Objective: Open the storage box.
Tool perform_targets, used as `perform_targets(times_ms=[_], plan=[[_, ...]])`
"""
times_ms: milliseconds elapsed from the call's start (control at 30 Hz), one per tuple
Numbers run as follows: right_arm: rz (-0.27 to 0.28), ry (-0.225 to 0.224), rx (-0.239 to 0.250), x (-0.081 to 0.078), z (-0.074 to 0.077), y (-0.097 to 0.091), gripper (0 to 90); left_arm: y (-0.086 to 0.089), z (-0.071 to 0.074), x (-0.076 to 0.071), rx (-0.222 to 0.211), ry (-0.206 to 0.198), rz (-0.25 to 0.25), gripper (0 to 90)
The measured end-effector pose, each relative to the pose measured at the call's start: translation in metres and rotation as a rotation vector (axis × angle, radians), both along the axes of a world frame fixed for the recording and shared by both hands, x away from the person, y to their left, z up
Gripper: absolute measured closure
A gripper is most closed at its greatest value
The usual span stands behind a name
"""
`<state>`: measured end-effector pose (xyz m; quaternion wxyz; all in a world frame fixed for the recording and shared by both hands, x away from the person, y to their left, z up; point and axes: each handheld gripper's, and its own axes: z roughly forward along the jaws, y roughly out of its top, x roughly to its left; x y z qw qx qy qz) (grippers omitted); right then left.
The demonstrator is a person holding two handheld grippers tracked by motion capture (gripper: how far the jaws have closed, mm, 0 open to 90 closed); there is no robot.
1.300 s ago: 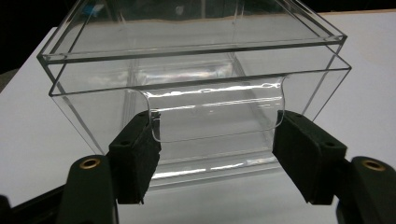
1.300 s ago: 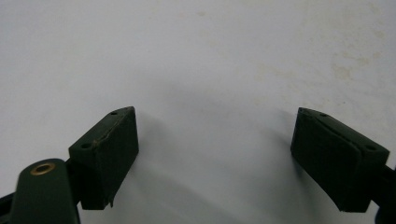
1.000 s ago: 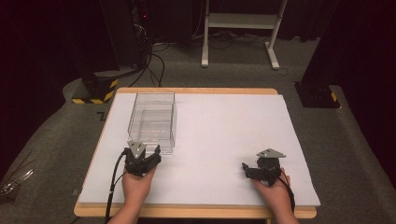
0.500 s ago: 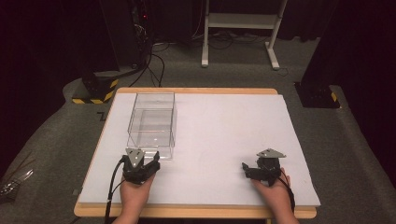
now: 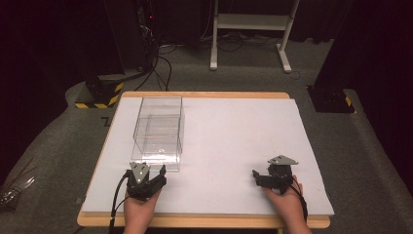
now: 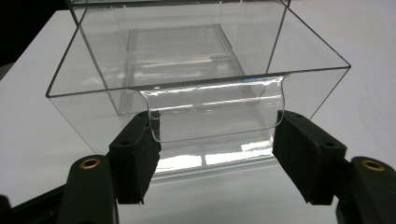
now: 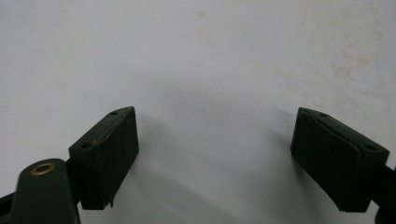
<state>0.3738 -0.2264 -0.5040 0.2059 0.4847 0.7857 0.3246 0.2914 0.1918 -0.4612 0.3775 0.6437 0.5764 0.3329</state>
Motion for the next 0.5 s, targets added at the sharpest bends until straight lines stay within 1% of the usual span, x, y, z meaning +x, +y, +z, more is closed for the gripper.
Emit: perform_targets(times_ms=[500], plan=[[0.0,0.0,0.0,0.0,0.0,0.0,14.9,0.0,-0.001,-0.016,0.011,0.004,-0.018,33.2]])
